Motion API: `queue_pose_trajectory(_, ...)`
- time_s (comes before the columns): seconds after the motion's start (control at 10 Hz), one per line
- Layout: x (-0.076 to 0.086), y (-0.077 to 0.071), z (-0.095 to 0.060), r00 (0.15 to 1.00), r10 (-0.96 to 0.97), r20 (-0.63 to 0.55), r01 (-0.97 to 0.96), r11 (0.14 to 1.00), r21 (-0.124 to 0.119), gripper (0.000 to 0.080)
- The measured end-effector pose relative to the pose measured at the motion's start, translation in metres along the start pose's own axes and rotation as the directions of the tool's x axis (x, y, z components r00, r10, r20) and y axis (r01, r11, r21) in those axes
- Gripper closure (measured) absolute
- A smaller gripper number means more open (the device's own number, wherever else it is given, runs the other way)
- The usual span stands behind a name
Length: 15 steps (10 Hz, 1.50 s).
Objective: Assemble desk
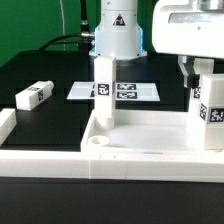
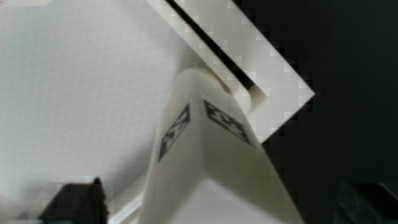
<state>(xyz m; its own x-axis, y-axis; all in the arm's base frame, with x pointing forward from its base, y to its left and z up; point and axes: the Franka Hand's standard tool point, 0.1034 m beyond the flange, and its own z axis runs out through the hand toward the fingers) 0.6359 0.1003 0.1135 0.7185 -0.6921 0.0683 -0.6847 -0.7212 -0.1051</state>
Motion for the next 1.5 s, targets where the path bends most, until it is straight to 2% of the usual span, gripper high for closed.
queue_pose_trajectory(0.3, -0.0010, -0.0004, 0.0004, 0.964, -0.267, -0.003, 0.267, 0.964, -0.005, 0.0151)
queue_pose_trajectory(0.5, -0.0005, 0.0001, 0.0002, 0.871, -0.491, -0.009, 0.490, 0.871, -0.033, 0.0151)
queue_pose_trajectory(0.9, 0.0015, 0.0022, 0.0007, 0.690, -0.724, 0.001, 0.723, 0.690, -0.047, 0.0151)
queue_pose_trajectory(1.0, 0.0015, 0.0022, 0.0007, 0.673, -0.740, 0.002, 0.739, 0.672, -0.047, 0.0151)
queue_pose_trajectory(1.2, 0.0020, 0.0026, 0.0007, 0.673, -0.740, 0.002, 0.739, 0.672, -0.047, 0.0415)
queue_pose_trajectory(1.3, 0.0019, 0.0025, 0.0008, 0.679, -0.734, 0.001, 0.733, 0.678, -0.047, 0.0415)
queue_pose_trajectory(1.4, 0.0017, 0.0028, 0.0011, 0.696, -0.718, 0.001, 0.717, 0.695, -0.047, 0.0511)
queue_pose_trajectory(1.5, 0.0020, 0.0030, 0.0012, 0.695, -0.719, 0.001, 0.718, 0.695, -0.047, 0.0511)
